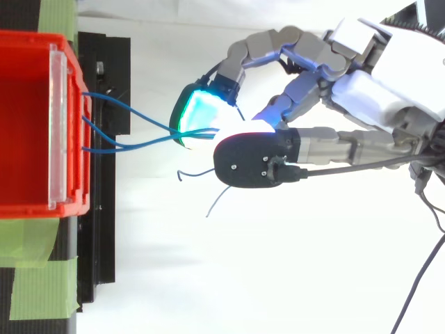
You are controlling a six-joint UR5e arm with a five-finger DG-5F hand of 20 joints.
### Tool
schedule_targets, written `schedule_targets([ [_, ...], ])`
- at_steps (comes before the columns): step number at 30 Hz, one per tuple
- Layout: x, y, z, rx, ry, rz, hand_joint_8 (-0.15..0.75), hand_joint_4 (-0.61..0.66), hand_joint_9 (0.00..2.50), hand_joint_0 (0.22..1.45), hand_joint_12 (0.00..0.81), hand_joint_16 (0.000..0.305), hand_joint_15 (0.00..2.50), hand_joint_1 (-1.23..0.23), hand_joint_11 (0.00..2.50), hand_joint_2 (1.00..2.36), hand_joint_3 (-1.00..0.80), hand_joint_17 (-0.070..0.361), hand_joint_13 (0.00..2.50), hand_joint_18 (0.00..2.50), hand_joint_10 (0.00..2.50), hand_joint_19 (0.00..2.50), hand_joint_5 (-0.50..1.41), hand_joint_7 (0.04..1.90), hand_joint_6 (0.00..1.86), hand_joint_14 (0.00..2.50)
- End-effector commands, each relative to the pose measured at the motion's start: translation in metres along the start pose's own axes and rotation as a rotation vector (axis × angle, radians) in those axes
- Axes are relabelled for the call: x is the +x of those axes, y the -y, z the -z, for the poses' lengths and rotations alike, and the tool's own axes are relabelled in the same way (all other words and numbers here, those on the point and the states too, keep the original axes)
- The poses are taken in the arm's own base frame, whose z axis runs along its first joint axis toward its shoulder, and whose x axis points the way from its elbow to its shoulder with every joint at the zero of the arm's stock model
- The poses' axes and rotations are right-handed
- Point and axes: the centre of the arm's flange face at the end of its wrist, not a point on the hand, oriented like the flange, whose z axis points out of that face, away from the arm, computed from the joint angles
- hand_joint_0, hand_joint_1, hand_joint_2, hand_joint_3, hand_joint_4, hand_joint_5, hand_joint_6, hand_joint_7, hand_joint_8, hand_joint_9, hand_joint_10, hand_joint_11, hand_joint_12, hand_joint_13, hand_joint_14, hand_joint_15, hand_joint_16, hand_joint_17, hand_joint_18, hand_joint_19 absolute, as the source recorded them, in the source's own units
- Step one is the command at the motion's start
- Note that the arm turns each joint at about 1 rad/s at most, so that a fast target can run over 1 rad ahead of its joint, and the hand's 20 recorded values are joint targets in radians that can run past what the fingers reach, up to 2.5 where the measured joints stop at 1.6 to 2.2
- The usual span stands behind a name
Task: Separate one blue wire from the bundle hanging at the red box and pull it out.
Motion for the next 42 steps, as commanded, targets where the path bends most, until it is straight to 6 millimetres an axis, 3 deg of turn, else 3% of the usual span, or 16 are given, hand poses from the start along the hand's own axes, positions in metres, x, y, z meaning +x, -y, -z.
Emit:
schedule_targets([
  [1, -0.0001, 0.0001, 0.0, 0.0, 0.0, -0.001, 0.354, -0.06, 1.14, 0.68, 0.414, 0.052, 1.58, -0.73, 1.11, 1.02, -0.24, 0.116, 1.14, 0.92, 0.02, 0.7, -0.2, 0.85, 0.94, 0.32],
  [7, -0.001, 0.0002, -0.0004, 0.001, 0.003, -0.005, 0.352, -0.02, 1.1, 0.69, 0.426, 0.052, 1.61, -0.82, 1.1, 1.02, -0.28, 0.117, 1.13, 0.9, 0.02, 0.68, -0.2, 0.82, 0.94, 0.28],
  [23, 0.0007, -0.0002, 0.0002, -0.001, 0.0, -0.002, 0.358, 0.05, 1.1, 0.7, 0.425, 0.052, 1.64, -0.88, 1.1, 1.01, -0.36, 0.117, 1.15, 0.89, 0.02, 0.66, -0.2, 0.84, 0.95, 0.24],
  [42, 0.0015, -0.0003, 0.0006, -0.001, -0.002, -0.005, 0.375, 0.13, 1.13, 0.59, 0.435, 0.054, 1.61, -0.78, 1.1, 1.0, -0.5, 0.121, 1.14, 0.88, 0.02, 0.67, -0.19, 0.84, 0.94, 0.27],
])
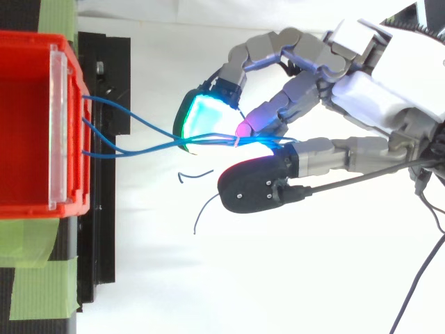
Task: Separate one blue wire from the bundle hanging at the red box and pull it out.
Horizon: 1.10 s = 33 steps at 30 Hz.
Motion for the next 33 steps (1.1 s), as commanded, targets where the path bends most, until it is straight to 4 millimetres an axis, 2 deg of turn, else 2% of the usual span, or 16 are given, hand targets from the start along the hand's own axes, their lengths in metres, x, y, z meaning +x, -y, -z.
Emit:
schedule_targets([
  [1, 0.0001, -0.0001, -0.0001, -0.001, 0.0, 0.001, 0.372, 0.13, 1.13, 0.58, 0.434, 0.054, 1.62, -0.77, 1.11, 1.0, -0.5, 0.121, 1.14, 0.87, 0.02, 0.68, -0.19, 0.85, 0.94, 0.27],
  [11, 0.0002, -0.0002, -0.0002, -0.002, 0.0, 0.003, 0.386, 0.14, 1.16, 0.57, 0.434, 0.055, 1.55, -0.58, 1.09, 1.01, -0.41, 0.123, 1.13, 0.86, 0.02, 0.7, -0.18, 0.88, 0.93, 0.33],
  [33, 0.0002, -0.0002, -0.0002, -0.002, 0.0, 0.003, 0.371, 0.05, 1.14, 0.67, 0.424, 0.052, 1.64, -0.79, 1.1, 1.02, -0.31, 0.116, 1.17, 0.87, 0.02, 0.67, -0.19, 0.89, 0.94, 0.17],
])
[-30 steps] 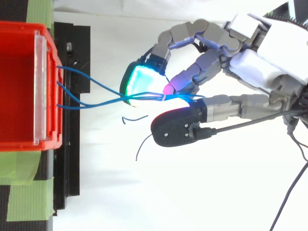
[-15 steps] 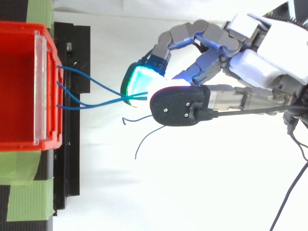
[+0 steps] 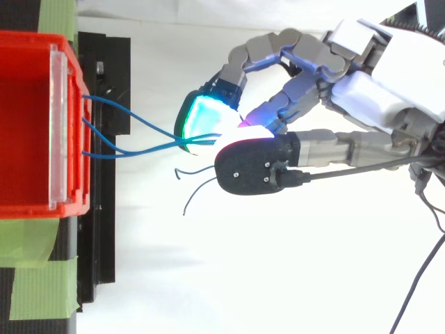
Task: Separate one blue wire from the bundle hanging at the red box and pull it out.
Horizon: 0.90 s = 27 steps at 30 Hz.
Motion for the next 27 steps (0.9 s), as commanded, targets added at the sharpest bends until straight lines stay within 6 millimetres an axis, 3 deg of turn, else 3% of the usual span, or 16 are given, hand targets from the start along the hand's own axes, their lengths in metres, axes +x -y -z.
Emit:
schedule_targets([
  [1, 0.0008, -0.0001, 0.0004, 0.0, -0.001, 0.001, 0.375, 0.05, 1.13, 0.67, 0.429, 0.051, 1.64, -0.79, 1.1, 1.02, -0.31, 0.116, 1.17, 0.87, 0.02, 0.66, -0.19, 0.89, 0.94, 0.17],
  [6, 0.0008, -0.0001, 0.0004, 0.0, -0.001, 0.001, 0.368, 0.03, 1.11, 0.68, 0.428, 0.051, 1.66, -0.82, 1.1, 1.02, -0.3, 0.116, 1.16, 0.87, 0.02, 0.66, -0.19, 0.88, 0.95, 0.15],
  [13, 0.0, 0.0001, 0.0, 0.0, 0.0, -0.003, 0.363, 0.09, 1.07, 0.7, 0.433, 0.052, 1.66, -0.89, 1.09, 1.02, -0.3, 0.117, 1.15, 0.86, 0.02, 0.65, -0.2, 0.87, 0.96, 0.15],
  [18, 0.0005, 0.0, 0.0004, 0.0, 0.002, -0.002, 0.368, 0.14, 1.08, 0.63, 0.426, 0.052, 1.65, -0.77, 1.07, 1.01, -0.4, 0.118, 1.14, 0.85, 0.02, 0.67, -0.2, 0.84, 0.96, 0.18],
  [27, 0.0008, -0.0001, 0.0004, 0.0, -0.001, -0.004, 0.379, 0.15, 1.11, 0.58, 0.428, 0.053, 1.57, -0.59, 1.07, 1.01, -0.42, 0.12, 1.13, 0.84, 0.02, 0.69, -0.19, 0.87, 0.94, 0.26],
])
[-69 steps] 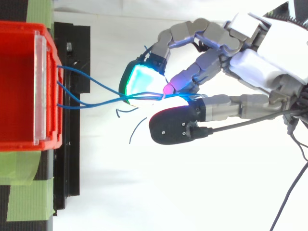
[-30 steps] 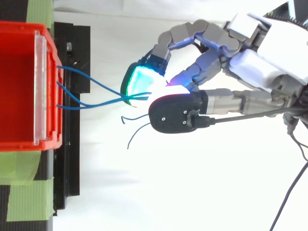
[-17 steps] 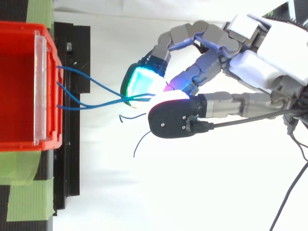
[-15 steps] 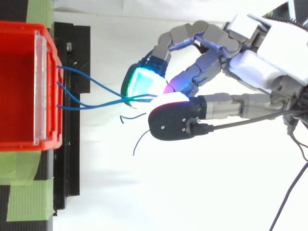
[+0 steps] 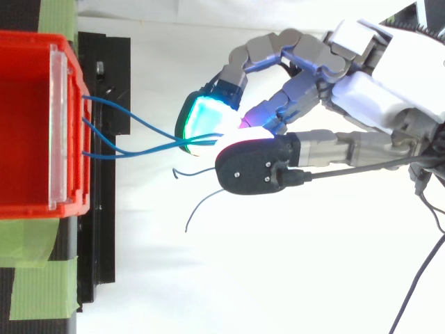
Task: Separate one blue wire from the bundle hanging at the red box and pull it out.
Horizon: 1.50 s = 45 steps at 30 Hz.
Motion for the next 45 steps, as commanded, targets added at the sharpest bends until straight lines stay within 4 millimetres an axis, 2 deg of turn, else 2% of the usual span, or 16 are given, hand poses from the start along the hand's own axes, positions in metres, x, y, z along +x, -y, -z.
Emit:
schedule_targets([
  [1, 0.0001, -0.0006, -0.0001, -0.001, 0.001, -0.001, 0.38, 0.14, 1.11, 0.58, 0.425, 0.053, 1.57, -0.59, 1.08, 1.01, -0.42, 0.12, 1.13, 0.84, 0.02, 0.69, -0.19, 0.86, 0.94, 0.27],
  [7, -0.0001, 0.0001, 0.0001, 0.0, 0.001, 0.001, 0.38, 0.14, 1.11, 0.6, 0.427, 0.053, 1.58, -0.61, 1.07, 1.01, -0.37, 0.119, 1.13, 0.84, 0.02, 0.7, -0.19, 0.88, 0.94, 0.27],
  [10, 0.0001, -0.0006, -0.0001, -0.001, 0.001, -0.001, 0.379, 0.13, 1.12, 0.62, 0.418, 0.053, 1.59, -0.67, 1.08, 1.01, -0.33, 0.118, 1.14, 0.84, 0.02, 0.69, -0.19, 0.88, 0.94, 0.23],
  [17, 0.0001, -0.0006, -0.0001, -0.001, 0.001, -0.001, 0.373, 0.01, 1.11, 0.67, 0.42, 0.051, 1.63, -0.75, 1.09, 1.02, -0.27, 0.116, 1.16, 0.86, 0.02, 0.67, -0.19, 0.92, 0.96, 0.18],
  [23, 0.0001, -0.0006, -0.0001, -0.001, 0.001, -0.001, 0.368, -0.04, 1.09, 0.69, 0.417, 0.051, 1.64, -0.77, 1.09, 1.02, -0.23, 0.116, 1.17, 0.86, 0.02, 0.65, -0.2, 0.95, 0.97, 0.17],
  [43, -0.0001, -0.0006, -0.0001, -0.001, 0.002, -0.001, 0.359, 0.09, 1.0, 0.67, 0.425, 0.054, 1.63, -0.85, 1.07, 1.02, -0.12, 0.121, 1.1, 0.82, 0.02, 0.66, -0.22, 0.93, 0.97, 0.2],
  [45, -0.0002, 0.0001, 0.0001, 0.0, 0.002, 0.0, 0.351, 0.09, 1.02, 0.67, 0.429, 0.054, 1.62, -0.85, 1.13, 1.02, -0.13, 0.121, 1.1, 0.82, 0.02, 0.65, -0.22, 0.93, 0.97, 0.2],
])
